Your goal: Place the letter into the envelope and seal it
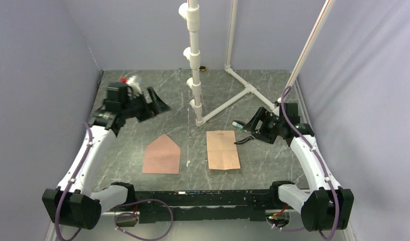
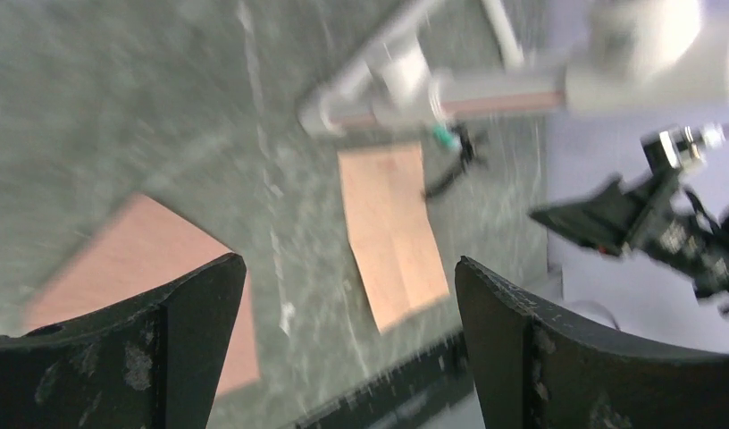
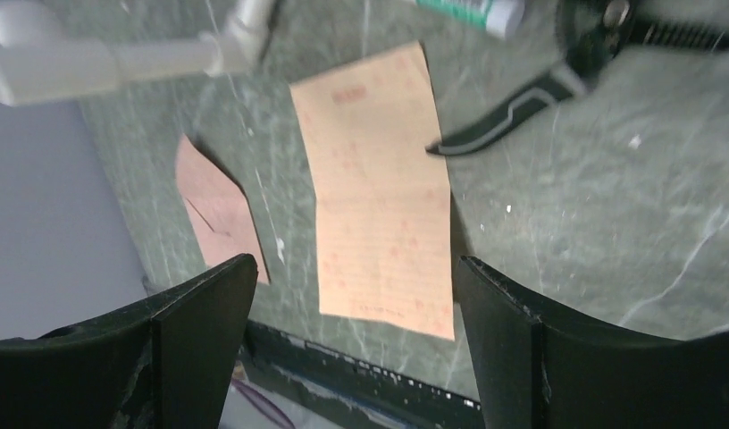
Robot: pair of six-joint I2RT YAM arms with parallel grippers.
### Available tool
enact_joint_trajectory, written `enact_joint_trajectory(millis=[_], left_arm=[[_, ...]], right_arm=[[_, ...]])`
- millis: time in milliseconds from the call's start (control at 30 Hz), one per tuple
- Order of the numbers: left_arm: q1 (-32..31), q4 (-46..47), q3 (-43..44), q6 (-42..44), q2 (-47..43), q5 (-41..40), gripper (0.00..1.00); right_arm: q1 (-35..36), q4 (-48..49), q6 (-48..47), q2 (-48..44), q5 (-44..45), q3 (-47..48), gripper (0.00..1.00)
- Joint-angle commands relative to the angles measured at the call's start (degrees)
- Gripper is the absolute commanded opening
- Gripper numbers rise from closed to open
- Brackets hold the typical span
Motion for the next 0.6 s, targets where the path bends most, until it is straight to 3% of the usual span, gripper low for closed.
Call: enact_joint_trajectory(millis=[0,67,233,467,567], left_arm=[[-14.01,1.77,-4.66,-6.88,2.54,0.84,0.93],[-19.62,4.19,-7.03,-8.86,4.74,-0.60,0.93],[-26.79,12.12,-15.83,-13.39,7.65,-3.58,0.91],[-30.14,31.75,-28.07,-21.66,11.40,-1.29,0.88],[-31.61,38.57,-29.89,-26.08,15.51,-0.51,0.85]], right_arm=[[4.00,2.06,3.50,-1.05,-0.43,-5.34,0.85],[6.72,5.11,6.02,0.27,-1.11,-8.58,0.82],[14.11,12.93,11.17,2.54,-0.98,-15.29,0.70],[17.74,19.34,13.26,6.31,-0.38,-20.08,0.50],[18.09,19.71,13.03,7.86,-0.01,-21.36,0.47]])
